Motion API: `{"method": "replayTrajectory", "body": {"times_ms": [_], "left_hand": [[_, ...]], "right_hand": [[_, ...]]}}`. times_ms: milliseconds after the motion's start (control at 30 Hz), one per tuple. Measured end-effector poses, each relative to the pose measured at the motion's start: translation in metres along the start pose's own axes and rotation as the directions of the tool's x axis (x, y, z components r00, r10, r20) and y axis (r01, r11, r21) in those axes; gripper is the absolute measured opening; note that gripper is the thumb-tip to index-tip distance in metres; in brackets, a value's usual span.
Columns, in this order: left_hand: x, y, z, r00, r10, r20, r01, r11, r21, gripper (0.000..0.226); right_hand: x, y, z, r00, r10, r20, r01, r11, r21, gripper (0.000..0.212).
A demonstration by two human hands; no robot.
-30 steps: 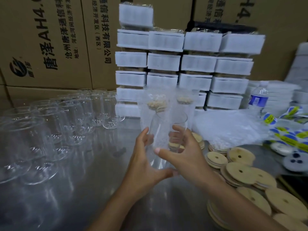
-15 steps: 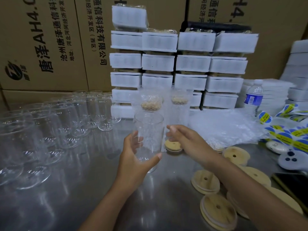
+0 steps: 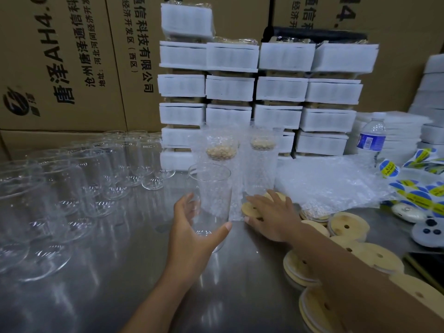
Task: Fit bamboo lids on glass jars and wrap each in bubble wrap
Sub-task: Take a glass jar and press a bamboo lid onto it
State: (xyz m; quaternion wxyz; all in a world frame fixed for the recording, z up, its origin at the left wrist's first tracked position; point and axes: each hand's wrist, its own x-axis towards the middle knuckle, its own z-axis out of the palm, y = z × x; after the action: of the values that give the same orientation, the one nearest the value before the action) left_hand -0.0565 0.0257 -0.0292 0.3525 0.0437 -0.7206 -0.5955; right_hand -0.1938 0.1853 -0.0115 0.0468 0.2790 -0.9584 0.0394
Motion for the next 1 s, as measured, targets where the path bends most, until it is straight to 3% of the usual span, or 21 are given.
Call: {"method": "replayTrajectory", "body": {"times_ms": [267,500,633,700,767,867,933,1000], "left_hand": [[-0.001,-0.003,0.000,0.997,0.053,0.055,-0.054,0.998,0.011,0.078],[-0.002,0.004,0.002,0.997,0.050,0.057,-0.050,0.999,-0.011,0.080],[-0.002,0.001,0.002,0.997,0.060,0.055,-0.059,0.998,-0.014,0.079],[-0.001,-0.002,0.002,0.996,0.071,0.052,-0.071,0.997,-0.009,0.078],[0.000,-0.004,0.002,0.995,0.084,0.049,-0.084,0.996,-0.001,0.078],[0.002,-0.005,0.004,0.996,0.077,0.035,-0.077,0.997,-0.004,0.076],[0.002,-0.005,0.005,0.997,0.077,0.032,-0.077,0.997,0.001,0.077],[0.002,-0.005,0.005,0.994,0.100,0.035,-0.101,0.995,0.028,0.080]], "right_hand": [[-0.004,-0.005,0.008,0.997,0.009,-0.075,-0.010,1.000,-0.017,0.051],[-0.006,-0.007,0.004,0.996,0.056,-0.075,-0.060,0.997,-0.053,0.073],[-0.014,-0.009,-0.001,0.994,0.063,-0.086,-0.060,0.997,0.039,0.068],[-0.020,-0.014,-0.007,0.982,0.119,-0.144,-0.090,0.977,0.193,0.059],[-0.025,-0.019,-0.018,0.942,0.250,-0.223,-0.122,0.877,0.465,0.051],[-0.034,-0.031,-0.044,0.899,0.374,-0.229,0.016,0.494,0.870,0.041],[-0.041,-0.041,-0.065,0.866,0.391,-0.311,0.217,0.268,0.939,0.029],[-0.049,-0.053,-0.084,0.854,0.352,-0.384,0.355,0.145,0.924,0.028]]}}
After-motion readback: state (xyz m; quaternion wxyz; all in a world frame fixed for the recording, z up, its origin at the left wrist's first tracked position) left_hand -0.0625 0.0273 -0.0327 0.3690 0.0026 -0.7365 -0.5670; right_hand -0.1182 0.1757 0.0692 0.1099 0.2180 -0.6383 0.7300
